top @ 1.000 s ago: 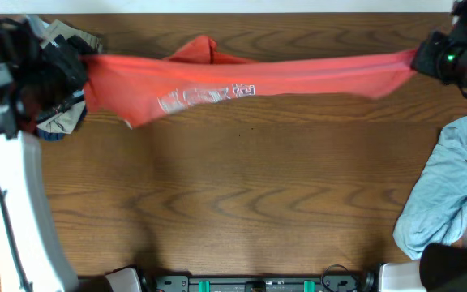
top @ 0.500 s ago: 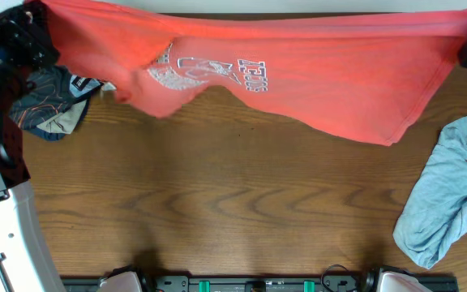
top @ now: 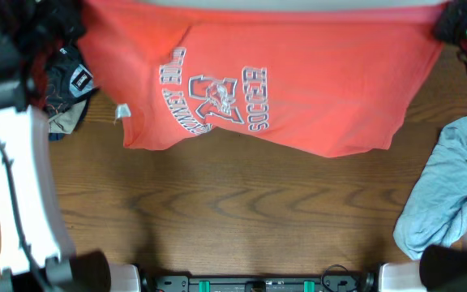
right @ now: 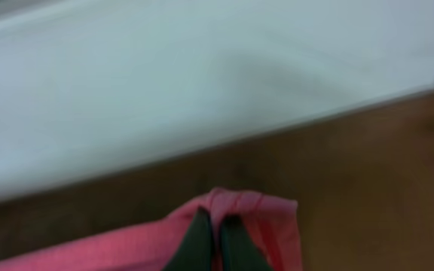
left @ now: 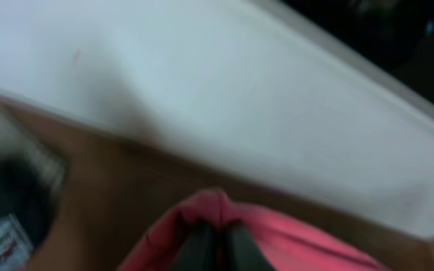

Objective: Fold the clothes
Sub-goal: 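Lift the T-shirt with both grippers and pull it toward the far edge, then swing the held T-shirt down toward the table with both grippers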

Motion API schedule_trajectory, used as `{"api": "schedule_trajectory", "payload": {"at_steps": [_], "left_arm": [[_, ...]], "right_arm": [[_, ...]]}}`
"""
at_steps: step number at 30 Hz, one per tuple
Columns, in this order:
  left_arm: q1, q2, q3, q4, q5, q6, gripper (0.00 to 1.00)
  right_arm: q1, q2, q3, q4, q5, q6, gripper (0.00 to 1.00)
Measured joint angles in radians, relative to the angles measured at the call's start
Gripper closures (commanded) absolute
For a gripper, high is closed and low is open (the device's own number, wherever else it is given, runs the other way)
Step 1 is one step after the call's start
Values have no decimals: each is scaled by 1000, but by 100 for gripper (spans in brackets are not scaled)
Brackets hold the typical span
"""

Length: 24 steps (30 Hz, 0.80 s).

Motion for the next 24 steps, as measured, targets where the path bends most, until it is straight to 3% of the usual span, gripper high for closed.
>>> {"api": "schedule_trajectory", "payload": {"at_steps": [7, 12, 18, 24], "left_arm": [[-15, 145, -6, 476, -18, -166, 94], [-8, 146, 39, 582, -26, -270, 94], [23, 134, 211, 387, 3, -266, 94], [35, 45, 264, -96, 48, -148, 94]], "right_arm": [[0, 96, -8, 398, -26, 109, 99], [0, 66, 18, 455, -33, 157, 99], [-3, -7, 50, 286, -30, 141, 99], [-26, -56, 75, -106, 61, 87, 99]]}}
